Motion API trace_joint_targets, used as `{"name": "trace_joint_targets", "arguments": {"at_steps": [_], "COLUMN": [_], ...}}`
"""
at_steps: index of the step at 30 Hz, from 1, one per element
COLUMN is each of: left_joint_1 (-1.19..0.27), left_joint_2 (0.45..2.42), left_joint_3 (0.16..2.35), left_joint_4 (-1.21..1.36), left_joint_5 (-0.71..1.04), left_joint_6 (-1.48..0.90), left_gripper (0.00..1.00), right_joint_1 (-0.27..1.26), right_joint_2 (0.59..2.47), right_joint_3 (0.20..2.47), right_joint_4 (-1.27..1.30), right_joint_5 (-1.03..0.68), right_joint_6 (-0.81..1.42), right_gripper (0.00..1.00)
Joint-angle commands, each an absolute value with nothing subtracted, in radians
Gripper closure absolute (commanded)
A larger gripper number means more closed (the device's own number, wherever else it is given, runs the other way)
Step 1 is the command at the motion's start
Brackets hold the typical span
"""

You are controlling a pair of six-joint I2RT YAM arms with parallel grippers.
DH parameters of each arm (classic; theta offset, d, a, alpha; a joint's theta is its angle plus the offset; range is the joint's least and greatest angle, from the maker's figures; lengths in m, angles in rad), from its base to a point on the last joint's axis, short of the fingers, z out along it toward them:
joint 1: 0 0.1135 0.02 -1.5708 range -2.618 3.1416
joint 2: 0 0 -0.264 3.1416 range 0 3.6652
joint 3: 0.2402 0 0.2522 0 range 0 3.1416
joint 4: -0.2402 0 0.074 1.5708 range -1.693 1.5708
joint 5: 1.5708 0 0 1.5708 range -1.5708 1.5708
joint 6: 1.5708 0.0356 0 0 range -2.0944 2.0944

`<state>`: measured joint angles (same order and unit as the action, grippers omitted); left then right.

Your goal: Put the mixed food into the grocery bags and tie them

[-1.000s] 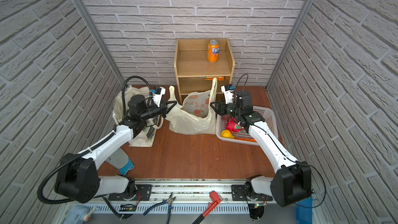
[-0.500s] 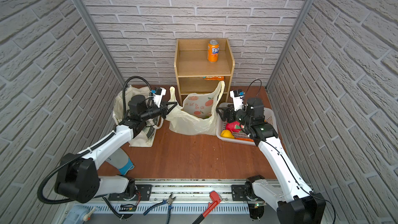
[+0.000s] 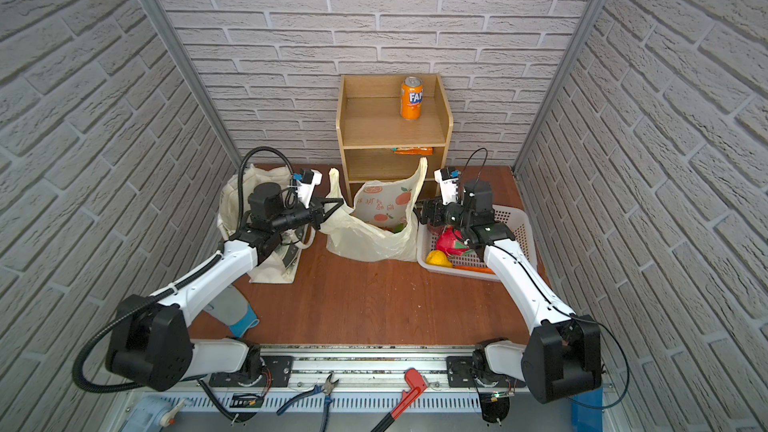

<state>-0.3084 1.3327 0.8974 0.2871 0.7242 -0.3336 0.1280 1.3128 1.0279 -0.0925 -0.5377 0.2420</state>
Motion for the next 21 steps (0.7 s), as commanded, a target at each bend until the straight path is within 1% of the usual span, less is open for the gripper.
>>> {"name": "trace_joint_targets", "arguments": {"at_steps": [1,5,9,11,16,21], "left_joint_1": [-0.301,-0.301,-0.301,-0.302,-0.299,-0.298], "left_joint_2": [1.339,1.342,1.339,1.336,1.342,1.348], "left_joint_3": [0.932,0.932,0.931,0.931,0.934,0.942], "left_joint_4": [0.305,0.302,0.297,0.292,0.289,0.286], "left_joint_5": [0.752,0.757,0.755,0.753,0.762,0.775], "left_joint_6": [-0.320,-0.321,-0.317,-0.313,-0.310,-0.310], "left_gripper": [1.00,1.00,1.00,1.00,1.00,1.00], "right_joint_1": [0.126,0.126,0.122,0.114,0.078,0.013], "right_joint_2": [1.331,1.360,1.353,1.323,1.195,1.073], "right_joint_3": [1.065,1.080,1.082,1.074,1.037,1.006], "right_joint_4": [0.032,0.070,0.036,0.000,-0.140,-0.202], "right_joint_5": [-0.601,-0.599,-0.572,-0.554,-0.420,-0.402], "right_joint_6": [0.276,0.289,0.287,0.279,0.252,0.253], "right_gripper": [0.18,0.18,0.19,0.21,0.23,0.23]}}
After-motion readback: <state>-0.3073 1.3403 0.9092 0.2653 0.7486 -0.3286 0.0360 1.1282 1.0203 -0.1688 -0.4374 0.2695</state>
